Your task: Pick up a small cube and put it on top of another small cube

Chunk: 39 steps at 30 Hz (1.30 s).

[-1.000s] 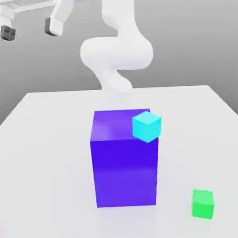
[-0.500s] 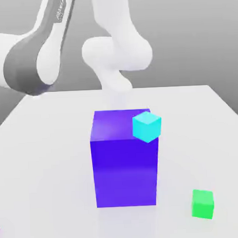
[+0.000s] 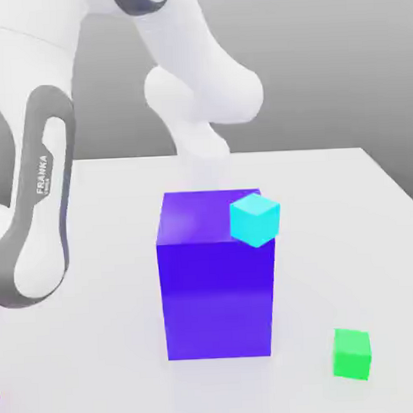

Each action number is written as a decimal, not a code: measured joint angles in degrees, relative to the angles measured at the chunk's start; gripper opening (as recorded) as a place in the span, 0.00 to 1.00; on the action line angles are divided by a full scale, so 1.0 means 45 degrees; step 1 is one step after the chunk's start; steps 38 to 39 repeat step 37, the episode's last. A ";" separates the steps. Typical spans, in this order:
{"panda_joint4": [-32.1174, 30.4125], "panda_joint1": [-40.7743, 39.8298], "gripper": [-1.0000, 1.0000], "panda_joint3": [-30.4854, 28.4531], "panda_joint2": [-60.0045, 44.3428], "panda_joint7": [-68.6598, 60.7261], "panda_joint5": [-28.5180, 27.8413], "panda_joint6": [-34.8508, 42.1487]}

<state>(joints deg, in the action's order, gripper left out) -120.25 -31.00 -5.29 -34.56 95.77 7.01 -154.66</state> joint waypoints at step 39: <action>-0.5548 0.8717 1.00 0.5022 0.4511 -0.0350 -0.4134 -0.0881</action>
